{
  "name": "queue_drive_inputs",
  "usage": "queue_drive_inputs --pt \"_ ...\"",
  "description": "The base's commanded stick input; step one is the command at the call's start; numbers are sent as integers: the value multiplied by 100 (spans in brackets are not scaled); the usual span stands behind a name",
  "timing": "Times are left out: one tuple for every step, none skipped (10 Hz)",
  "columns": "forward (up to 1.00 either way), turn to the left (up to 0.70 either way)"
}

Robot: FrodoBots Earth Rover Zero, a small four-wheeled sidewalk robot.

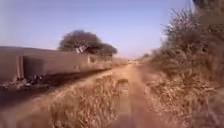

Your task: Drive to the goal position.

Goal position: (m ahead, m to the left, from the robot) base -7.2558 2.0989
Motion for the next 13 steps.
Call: queue_drive_inputs --pt "69 -24" --pt "69 -19" --pt "69 -15" --pt "69 -10" --pt "69 -6" --pt "69 -2" --pt "69 0" --pt "69 0" --pt "69 0" --pt "69 0" --pt "69 0" --pt "69 0" --pt "70 0"
